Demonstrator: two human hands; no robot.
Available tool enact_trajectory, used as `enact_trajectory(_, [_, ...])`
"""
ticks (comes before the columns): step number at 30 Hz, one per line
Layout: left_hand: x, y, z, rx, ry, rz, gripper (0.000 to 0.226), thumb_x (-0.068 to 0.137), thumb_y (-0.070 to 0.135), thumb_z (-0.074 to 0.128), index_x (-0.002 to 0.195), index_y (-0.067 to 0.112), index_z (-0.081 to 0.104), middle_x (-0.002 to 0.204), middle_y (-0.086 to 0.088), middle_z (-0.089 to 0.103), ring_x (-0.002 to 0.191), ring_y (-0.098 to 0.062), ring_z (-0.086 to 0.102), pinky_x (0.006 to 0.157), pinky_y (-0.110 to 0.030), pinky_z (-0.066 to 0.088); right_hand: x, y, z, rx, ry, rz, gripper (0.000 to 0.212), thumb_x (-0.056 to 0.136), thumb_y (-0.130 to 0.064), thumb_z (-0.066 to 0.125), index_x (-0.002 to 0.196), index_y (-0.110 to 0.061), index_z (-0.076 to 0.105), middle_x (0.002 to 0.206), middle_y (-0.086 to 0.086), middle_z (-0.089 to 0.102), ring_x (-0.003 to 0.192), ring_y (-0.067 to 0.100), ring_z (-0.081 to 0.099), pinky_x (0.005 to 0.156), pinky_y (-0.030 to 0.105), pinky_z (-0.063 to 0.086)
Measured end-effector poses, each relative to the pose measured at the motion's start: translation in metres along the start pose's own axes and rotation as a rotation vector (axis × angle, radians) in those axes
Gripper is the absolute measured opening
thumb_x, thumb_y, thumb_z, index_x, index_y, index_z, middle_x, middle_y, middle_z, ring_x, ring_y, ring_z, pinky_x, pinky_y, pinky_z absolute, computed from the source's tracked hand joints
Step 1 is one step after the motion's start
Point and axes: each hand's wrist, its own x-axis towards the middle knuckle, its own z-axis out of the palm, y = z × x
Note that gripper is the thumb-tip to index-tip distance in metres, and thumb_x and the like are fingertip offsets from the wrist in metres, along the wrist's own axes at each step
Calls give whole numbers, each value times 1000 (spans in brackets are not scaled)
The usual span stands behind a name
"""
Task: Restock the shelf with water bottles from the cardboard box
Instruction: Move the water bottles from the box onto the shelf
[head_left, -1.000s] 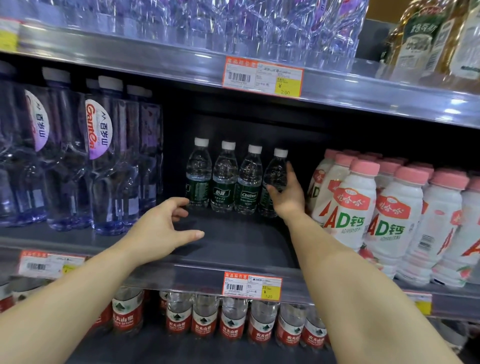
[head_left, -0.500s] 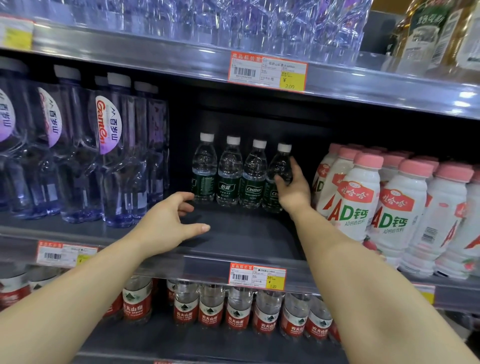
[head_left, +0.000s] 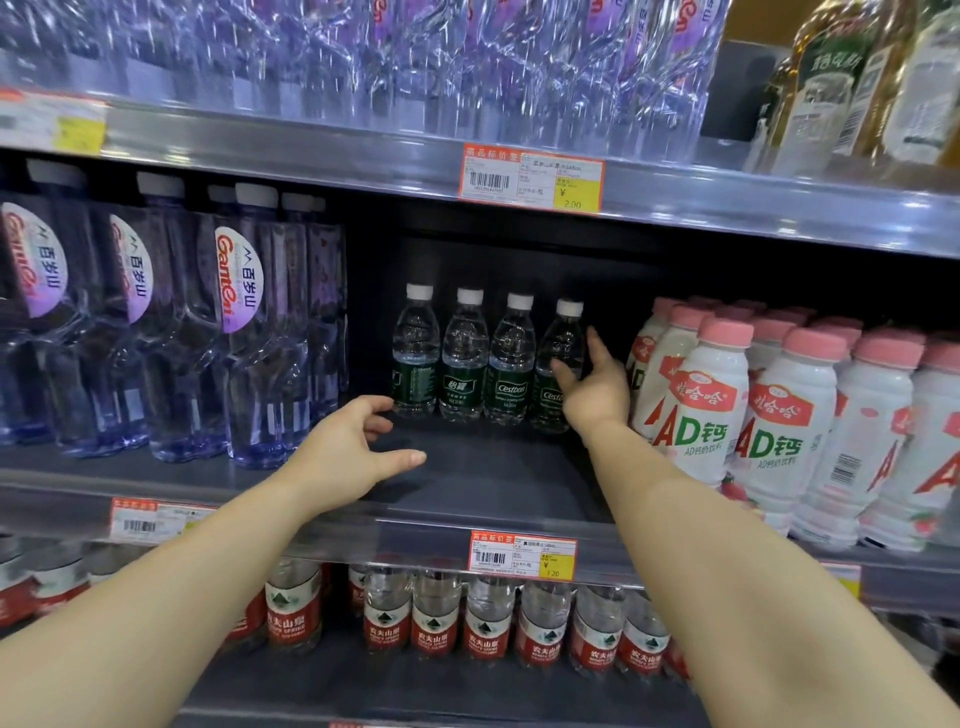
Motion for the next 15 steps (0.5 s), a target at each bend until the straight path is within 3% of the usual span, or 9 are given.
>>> enact_trajectory(2, [1, 4, -2, -23, -10, -22, 76, 81, 37, 78, 145, 21, 41, 134, -2, 57, 123, -18, 53, 98, -28, 42, -14, -9, -2, -27, -11, 6, 63, 93, -30, 62, 150, -29, 33, 150, 10, 38, 134, 27, 42, 109, 32, 36])
enact_trajectory(6, [0, 17, -6, 22, -75, -46, 70, 87, 41, 70, 147, 19, 40, 139, -4, 54, 128, -22, 51, 95, -28, 41, -63, -26, -7, -78, -122, -39, 56, 97, -30, 55, 149, -23, 34, 151, 11, 37, 138, 27, 37, 109, 29, 30])
enact_trajectory(10, [0, 29, -8, 228, -155, -32, 69, 91, 49, 62, 148, 16, 39, 146, -8, 50, 132, -27, 49, 108, -36, 40, -100, -36, -16, -179, -268, -22, 55, 100, -36, 47, 151, -24, 30, 155, 5, 33, 142, 22, 31, 112, 31, 28])
enact_trajectory(15, [-24, 55, -4, 552, -127, 23, 69, 94, 57, 48, 149, 17, 37, 149, -14, 43, 136, -36, 39, 108, -44, 39, -133, -44, -54, -215, -322, -33, 56, 101, -41, 43, 152, -29, 25, 159, -1, 26, 146, 19, 23, 117, 35, 25])
